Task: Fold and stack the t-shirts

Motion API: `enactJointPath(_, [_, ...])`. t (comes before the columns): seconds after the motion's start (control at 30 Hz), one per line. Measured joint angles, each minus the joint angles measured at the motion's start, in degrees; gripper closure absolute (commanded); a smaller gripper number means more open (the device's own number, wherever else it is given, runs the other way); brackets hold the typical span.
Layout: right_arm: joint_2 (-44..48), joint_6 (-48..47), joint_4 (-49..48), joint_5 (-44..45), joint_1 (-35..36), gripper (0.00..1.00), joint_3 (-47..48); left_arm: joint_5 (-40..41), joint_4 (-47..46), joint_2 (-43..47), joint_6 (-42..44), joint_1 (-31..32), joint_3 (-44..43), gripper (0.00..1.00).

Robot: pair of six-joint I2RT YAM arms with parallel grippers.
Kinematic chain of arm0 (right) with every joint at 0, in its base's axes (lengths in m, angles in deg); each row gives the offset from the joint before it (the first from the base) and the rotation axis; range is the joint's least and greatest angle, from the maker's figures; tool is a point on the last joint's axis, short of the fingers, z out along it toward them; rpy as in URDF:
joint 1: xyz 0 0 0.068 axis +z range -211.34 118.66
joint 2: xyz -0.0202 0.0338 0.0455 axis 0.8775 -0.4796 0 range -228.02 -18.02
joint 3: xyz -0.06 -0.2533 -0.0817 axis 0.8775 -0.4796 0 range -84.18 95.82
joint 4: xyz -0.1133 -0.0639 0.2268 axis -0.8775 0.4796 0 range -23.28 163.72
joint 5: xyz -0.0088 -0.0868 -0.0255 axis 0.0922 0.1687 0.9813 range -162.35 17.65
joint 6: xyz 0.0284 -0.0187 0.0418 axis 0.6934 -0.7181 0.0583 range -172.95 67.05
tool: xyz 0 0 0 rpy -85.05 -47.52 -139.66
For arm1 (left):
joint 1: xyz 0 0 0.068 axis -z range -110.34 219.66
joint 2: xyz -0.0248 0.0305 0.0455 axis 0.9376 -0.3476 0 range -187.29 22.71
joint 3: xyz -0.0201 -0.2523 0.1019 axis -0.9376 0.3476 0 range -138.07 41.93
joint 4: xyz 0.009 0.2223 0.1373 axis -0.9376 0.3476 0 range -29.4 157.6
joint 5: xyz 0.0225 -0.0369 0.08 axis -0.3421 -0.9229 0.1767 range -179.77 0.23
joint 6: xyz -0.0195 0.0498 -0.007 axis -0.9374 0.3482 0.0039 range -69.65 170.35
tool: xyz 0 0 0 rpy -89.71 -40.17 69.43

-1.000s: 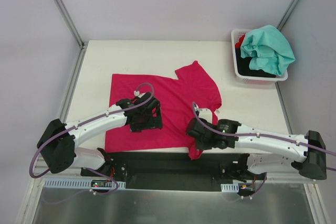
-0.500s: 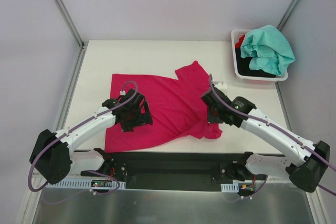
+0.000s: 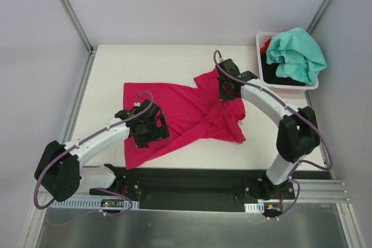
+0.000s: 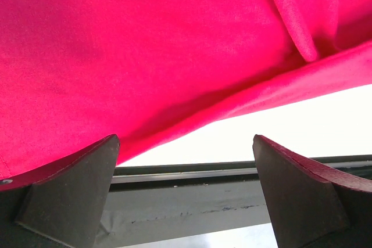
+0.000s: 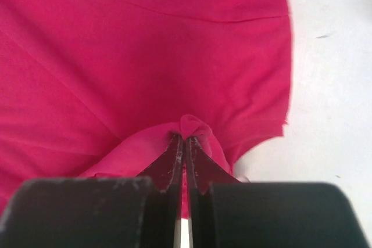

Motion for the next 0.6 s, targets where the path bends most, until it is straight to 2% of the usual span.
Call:
enactJointPath(0.03, [-1.44,-0.44,-0.66,-0.59,-0.24,0.99,0.20,-0.24,0.00,-0.17,0.00,0.00,0.00,0.01])
enactJointPath(0.07, [-3.23,-0.94,-1.62,-1.95,-0.42,0.93,0.22,-0.42,-0.02,-0.42,0.00,0.00,0.00,0.01])
enactJointPath(0.13, [-5.31,-1.57,-2.40,-3.65,-0.46,0.67,0.24,-0.52,-0.02,-0.87,0.00,0.00,-0.02,0.01])
enactJointPath(0.2, [-6.67,-2.16,-3.15,-5.42,-0.44,0.63,0.26,-0.59,0.00,-1.84,0.02,0.00,-0.26,0.01])
enactJointPath(0.23, [-6.84,-2.54,-3.41,-6.08,-0.42,0.52,0.26,-0.70,0.00,-2.47,0.04,0.00,-0.50,0.01])
enactJointPath(0.27, [-6.88,-2.80,-3.45,-6.54,-0.42,0.50,0.26,-0.72,0.02,-3.15,0.04,0.00,-0.81,0.01])
enactJointPath(0.37, [-5.86,-3.54,-3.69,-7.08,-0.37,0.46,0.28,-0.87,-0.17,-5.27,0.15,0.04,-2.05,0.01])
enactJointPath(0.6, [2.19,-4.39,-4.15,-7.06,-0.70,0.49,-1.60,-1.38,-1.99,-8.04,0.11,1.53,-2.82,0.01])
